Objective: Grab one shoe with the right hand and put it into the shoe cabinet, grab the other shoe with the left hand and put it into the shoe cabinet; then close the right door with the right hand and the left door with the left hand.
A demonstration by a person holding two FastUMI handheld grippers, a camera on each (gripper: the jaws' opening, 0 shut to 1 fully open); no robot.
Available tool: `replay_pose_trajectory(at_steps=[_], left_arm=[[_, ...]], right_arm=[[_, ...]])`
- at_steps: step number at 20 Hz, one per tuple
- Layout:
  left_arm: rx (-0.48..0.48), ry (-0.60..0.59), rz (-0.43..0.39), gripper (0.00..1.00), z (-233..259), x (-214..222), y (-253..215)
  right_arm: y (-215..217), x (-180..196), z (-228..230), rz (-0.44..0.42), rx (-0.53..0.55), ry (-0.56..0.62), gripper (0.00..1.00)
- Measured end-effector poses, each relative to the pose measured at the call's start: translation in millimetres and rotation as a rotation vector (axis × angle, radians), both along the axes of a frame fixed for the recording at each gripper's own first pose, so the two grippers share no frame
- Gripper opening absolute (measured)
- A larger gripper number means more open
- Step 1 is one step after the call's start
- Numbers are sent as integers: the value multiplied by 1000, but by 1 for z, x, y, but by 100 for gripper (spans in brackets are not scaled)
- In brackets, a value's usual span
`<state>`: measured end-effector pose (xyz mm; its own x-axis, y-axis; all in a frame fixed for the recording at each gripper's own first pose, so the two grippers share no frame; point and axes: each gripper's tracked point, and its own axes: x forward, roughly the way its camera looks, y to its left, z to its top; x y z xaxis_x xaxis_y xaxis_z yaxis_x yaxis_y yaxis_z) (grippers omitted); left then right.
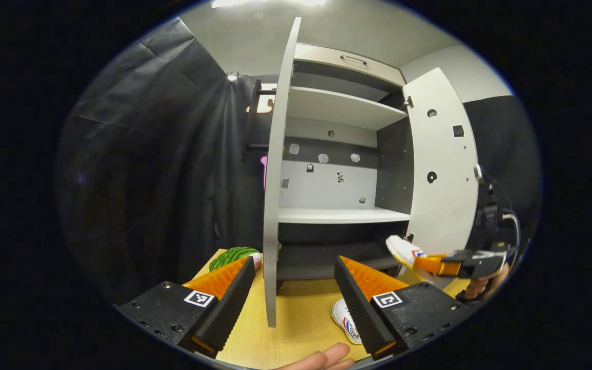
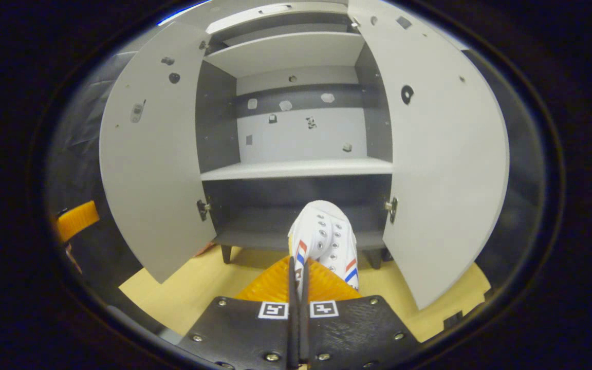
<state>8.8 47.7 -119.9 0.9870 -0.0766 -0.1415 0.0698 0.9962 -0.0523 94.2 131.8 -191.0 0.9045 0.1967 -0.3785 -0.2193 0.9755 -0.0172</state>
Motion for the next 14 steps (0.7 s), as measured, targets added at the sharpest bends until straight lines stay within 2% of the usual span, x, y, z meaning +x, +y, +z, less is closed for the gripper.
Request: replay_pose_trajectory(at_steps=[2,3,4,8,12,13,14], left_arm=[[-2,-13,15,96,3,0,2],[-5,-17,14,92,4,0,1],[-9,-23,9,96,6,-1,0],[-1,-37,-21,96,7,-5,-9],[8,-37,-25,96,-1,-2,-12],[9,-33,-26,92,-3,-1,-13],[8,-27,-25,96,-5,1,-13]], right_arm=[[5,14,33,14,-16,-39,1],[8,21,47,20,-26,-49,1],[9,28,62,24,-32,-60,1],[18,77,107,17,-46,-70,1],[23,135,131,-13,-97,-81,1],[24,149,133,-19,-107,-79,1],[25,163,133,-28,-112,-73,1]])
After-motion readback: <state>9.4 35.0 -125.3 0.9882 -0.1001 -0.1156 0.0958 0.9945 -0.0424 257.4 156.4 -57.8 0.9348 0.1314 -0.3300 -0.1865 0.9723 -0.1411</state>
